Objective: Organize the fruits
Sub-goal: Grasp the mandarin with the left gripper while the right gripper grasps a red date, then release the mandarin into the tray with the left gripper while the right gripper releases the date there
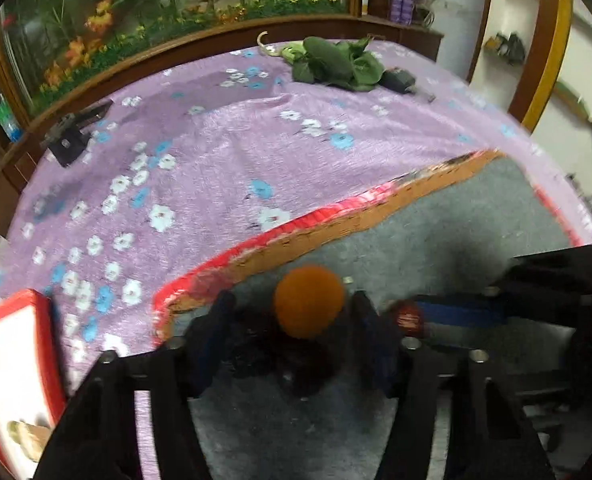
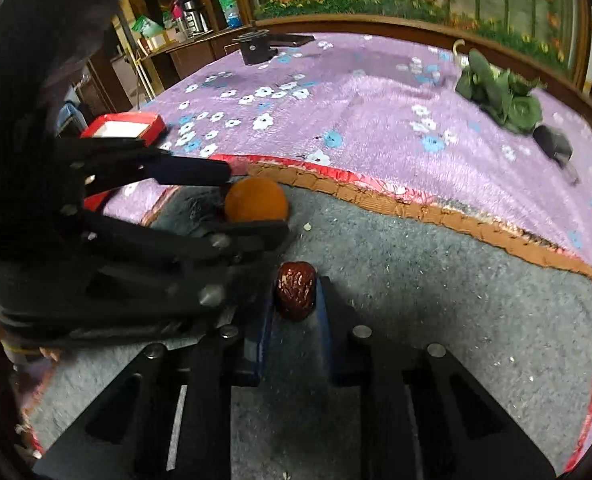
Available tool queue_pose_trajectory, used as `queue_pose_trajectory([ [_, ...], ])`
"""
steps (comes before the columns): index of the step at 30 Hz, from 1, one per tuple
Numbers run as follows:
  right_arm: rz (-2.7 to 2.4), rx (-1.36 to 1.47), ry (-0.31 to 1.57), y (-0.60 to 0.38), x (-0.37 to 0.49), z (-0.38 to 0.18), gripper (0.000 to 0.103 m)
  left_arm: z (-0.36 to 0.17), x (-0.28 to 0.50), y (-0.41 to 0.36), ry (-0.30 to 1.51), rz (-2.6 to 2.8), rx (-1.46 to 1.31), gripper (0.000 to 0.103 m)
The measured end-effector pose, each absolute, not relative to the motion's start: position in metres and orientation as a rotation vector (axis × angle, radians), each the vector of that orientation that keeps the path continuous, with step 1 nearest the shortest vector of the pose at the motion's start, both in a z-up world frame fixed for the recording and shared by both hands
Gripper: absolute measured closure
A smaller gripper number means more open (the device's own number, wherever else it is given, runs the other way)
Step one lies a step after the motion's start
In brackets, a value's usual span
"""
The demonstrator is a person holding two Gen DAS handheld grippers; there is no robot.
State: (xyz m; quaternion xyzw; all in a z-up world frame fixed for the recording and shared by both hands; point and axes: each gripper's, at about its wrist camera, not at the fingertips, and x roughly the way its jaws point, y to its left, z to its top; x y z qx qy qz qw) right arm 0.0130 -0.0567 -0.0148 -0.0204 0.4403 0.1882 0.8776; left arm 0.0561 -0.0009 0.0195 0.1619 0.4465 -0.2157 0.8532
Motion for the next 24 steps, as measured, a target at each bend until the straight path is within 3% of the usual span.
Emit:
queue_pose_trajectory([
  [5, 0.392, -0.005, 0.907, -0.065, 0.002, -0.009, 0.080, 0.024, 0.054, 0.001, 0.915, -0.466, 0.293, 0.061],
  [6, 0.389, 0.001, 0.906, -0.067, 0.000, -0.008, 0.080, 0.026, 0.053, 0.002, 0.912, -0.471, 0.274, 0.070],
  [14, 0.392, 0.040, 0.872, -0.070, -0.023, 0.013, 0.080, 0.051, 0.024, 0.028, 0.854, -0.431, 0.183, 0.071],
  [24, 0.439, -0.089, 0.750, -0.010, -0.066, 0.055, 0.080, 0.123, -0.108, 0.110, 0.376, -0.031, 0.225, 0.071],
])
